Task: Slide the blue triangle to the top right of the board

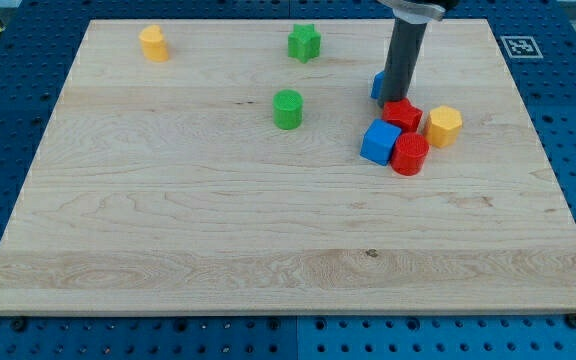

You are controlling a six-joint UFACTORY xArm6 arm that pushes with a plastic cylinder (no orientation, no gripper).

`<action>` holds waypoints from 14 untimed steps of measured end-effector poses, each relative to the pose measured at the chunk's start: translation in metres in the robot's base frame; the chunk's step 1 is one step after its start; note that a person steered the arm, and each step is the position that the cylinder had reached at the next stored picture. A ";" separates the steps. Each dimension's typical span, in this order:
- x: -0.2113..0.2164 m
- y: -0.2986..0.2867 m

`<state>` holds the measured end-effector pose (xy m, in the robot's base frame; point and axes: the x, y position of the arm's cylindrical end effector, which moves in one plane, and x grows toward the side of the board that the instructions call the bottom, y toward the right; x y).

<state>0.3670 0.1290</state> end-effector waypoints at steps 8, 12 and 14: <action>0.003 -0.064; -0.004 -0.064; -0.009 -0.065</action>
<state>0.3576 0.0641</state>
